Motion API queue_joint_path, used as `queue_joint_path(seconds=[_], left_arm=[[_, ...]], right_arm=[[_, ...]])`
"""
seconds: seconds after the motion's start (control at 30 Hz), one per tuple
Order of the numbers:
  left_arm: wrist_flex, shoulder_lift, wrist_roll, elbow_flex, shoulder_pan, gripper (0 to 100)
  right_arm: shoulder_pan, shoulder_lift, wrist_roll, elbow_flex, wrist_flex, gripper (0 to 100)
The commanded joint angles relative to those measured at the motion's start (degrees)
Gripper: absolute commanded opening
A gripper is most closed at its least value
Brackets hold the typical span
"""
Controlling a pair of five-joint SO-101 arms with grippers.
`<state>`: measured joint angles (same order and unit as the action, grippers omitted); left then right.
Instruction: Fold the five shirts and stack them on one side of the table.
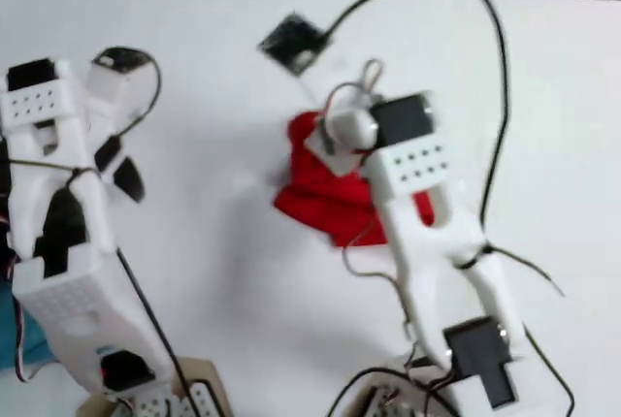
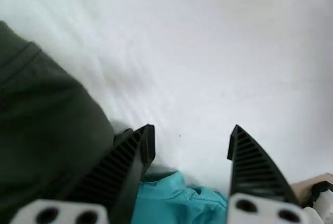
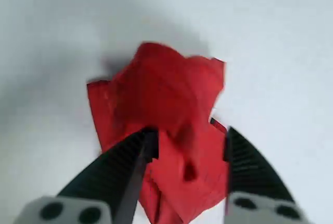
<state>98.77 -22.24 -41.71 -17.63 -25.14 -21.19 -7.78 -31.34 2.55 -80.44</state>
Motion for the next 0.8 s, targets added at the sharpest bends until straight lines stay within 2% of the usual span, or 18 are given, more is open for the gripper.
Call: queue_joint_path(seconds=[0.0, 0.13, 0.27, 0.47, 0.53, 0.7, 0.77], left_arm=[[1.1, 1.1, 0.0, -0.5, 3.8, 25], [0.6, 0.7, 2.8, 0.9, 6.6, 25], [0.6, 0.8, 4.0, 1.0, 9.1, 25], [0.6, 0.9, 5.6, 0.7, 13.0, 25], [0.6, 1.0, 5.6, 0.6, 13.5, 25], [-1.1, 1.1, 5.6, 0.6, 13.4, 25], [-1.1, 1.1, 5.6, 0.6, 13.4, 25]], right_arm=[[6.4, -1.5, -0.9, -3.3, 3.7, 40.5], [11.6, 3.7, -1.1, -12.6, 11.5, 40.4], [12.5, 11.0, -0.9, -15.6, 19.4, 40.4], [12.4, 22.4, -1.0, -14.2, 20.3, 39.4], [12.8, 24.5, -1.1, -14.0, 18.2, 32.8], [12.7, 23.7, -1.1, -14.0, 13.1, 5.1], [12.5, 21.2, -1.2, -14.1, 10.9, 1.9]])
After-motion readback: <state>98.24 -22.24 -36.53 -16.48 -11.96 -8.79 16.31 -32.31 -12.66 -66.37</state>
